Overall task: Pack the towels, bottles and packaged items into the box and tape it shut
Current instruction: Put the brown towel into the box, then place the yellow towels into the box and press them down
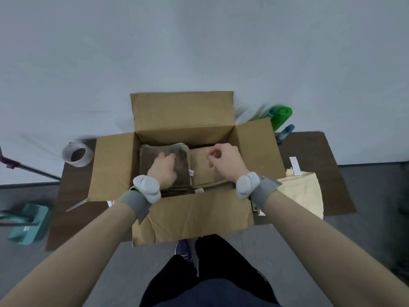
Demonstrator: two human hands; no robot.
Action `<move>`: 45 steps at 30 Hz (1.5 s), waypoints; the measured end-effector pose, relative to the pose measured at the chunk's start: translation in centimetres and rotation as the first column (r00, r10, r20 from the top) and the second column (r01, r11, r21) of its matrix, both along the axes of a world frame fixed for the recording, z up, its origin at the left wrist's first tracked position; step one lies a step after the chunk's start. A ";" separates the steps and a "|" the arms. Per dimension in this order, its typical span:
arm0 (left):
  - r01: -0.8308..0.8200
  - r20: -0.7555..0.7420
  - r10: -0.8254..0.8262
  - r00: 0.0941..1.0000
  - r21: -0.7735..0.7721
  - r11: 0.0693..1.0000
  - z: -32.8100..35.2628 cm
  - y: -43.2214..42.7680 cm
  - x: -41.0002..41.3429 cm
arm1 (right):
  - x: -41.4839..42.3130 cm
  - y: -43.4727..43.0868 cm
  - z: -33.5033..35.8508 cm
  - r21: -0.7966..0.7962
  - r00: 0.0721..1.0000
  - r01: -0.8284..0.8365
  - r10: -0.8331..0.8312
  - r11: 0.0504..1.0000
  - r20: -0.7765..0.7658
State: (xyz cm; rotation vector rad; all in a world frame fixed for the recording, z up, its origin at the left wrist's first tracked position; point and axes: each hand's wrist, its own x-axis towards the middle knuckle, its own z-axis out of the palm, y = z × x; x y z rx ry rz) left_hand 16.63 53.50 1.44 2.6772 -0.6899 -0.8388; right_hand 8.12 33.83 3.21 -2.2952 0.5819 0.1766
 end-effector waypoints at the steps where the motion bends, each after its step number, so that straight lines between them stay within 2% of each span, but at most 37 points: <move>1: -0.022 0.007 0.023 1.000 -0.066 0.998 0.4 -0.8 -0.7 | -0.9 -0.4 0.4 -0.002 0.998 0.042 -0.042 0.999 0.041; 4: -0.089 0.033 0.100 0.994 -0.245 0.965 1.9 -3.7 -3.0 | -3.2 -1.5 1.6 0.022 0.970 0.186 -0.187 0.982 0.153; 9: -0.044 0.063 0.088 0.994 -0.511 0.858 4.5 -9.2 -9.4 | -7.7 -5.4 2.1 0.022 0.869 0.418 -0.407 0.908 0.282; 12: 0.028 0.078 0.027 0.997 -0.631 0.776 5.9 -12.8 -13.0 | -10.2 -8.6 1.7 0.041 0.779 0.565 -0.549 0.824 0.302; 17: 0.125 0.066 -0.112 0.992 -0.720 0.682 6.3 -17.4 -17.3 | -13.8 -14.0 -0.2 0.013 0.648 0.727 -0.692 0.686 0.319; 21: 0.149 0.002 -0.208 0.978 -0.703 0.696 5.0 -21.9 -19.8 | -16.7 -19.0 -2.7 -0.038 0.687 0.722 -0.710 0.691 0.153; 25: 0.191 -0.063 -0.296 0.953 -0.634 0.749 2.7 -26.1 -21.2 | -19.3 -23.3 -4.6 -0.037 0.702 0.712 -0.712 0.702 0.002; 28: 0.192 -0.129 -0.297 0.946 -0.517 0.834 1.0 -29.3 -22.1 | -20.8 -26.6 -6.1 -0.003 0.746 0.657 -0.650 0.754 -0.147; 34: 0.197 -0.286 -0.260 0.922 -0.232 0.953 -1.7 -33.3 -22.8 | -22.5 -31.2 -8.1 0.032 0.742 0.588 -0.524 0.808 -0.418; 39: 0.205 -0.366 -0.213 0.906 -0.062 0.977 -2.9 -34.6 -22.8 | -23.4 -32.5 -9.9 0.124 0.728 0.581 -0.446 0.804 -0.521; 45: 0.182 -0.452 -0.149 0.880 0.031 0.983 -4.0 -35.2 -22.8 | -23.1 -33.0 -11.8 0.153 0.709 0.561 -0.377 0.814 -0.596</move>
